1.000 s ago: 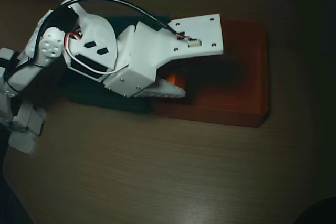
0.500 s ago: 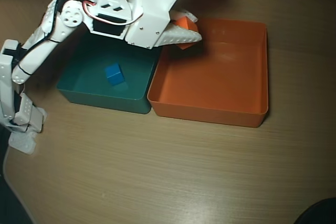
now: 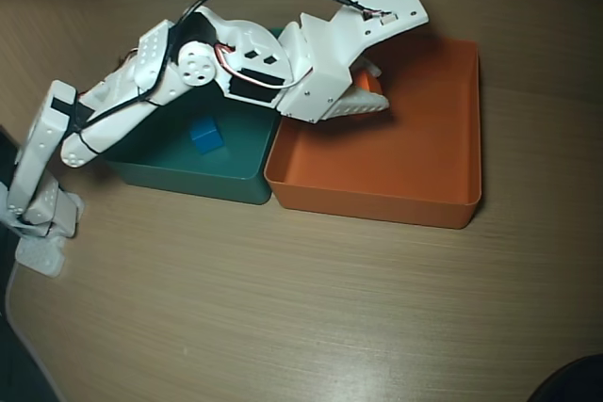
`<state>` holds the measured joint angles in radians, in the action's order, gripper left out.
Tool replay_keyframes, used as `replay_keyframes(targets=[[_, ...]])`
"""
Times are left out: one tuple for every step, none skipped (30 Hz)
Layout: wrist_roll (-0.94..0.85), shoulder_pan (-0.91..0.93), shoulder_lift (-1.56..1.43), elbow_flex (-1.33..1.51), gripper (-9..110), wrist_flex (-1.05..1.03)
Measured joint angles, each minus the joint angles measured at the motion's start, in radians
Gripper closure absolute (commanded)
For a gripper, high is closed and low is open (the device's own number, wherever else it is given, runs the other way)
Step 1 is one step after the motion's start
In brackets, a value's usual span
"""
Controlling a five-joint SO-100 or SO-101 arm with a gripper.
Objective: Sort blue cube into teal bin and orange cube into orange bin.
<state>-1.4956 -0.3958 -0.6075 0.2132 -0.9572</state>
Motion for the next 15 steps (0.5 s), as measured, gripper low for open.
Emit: replay_keyframes(targets=[[0.000,-0.005,0.014,0.000,107,0.005],[0.000,-0.008,0.026,0.000,107,0.008],[0.000,-0.009,0.034,0.000,107,0.008],[0.000,-0.009,0.040,0.000,107,0.008],[0.000,-0.009,0.041,0.000,107,0.008],[0.000,-0.009,0.041,0.000,106,0.008],[0.000,-0.008,0.041,0.000,106,0.008],[0.000,-0.006,0.041,0.000,104,0.008],[0.000,-0.006,0.041,0.000,101,0.009],[0.000,-0.006,0.041,0.000,98,0.009],[0.000,-0.006,0.041,0.000,94,0.009],[0.000,-0.006,0.041,0.000,90,0.009],[0.000,-0.008,0.043,0.000,86,0.009],[0.000,-0.008,0.043,0.000,83,0.009],[0.000,-0.008,0.043,0.000,79,0.009]])
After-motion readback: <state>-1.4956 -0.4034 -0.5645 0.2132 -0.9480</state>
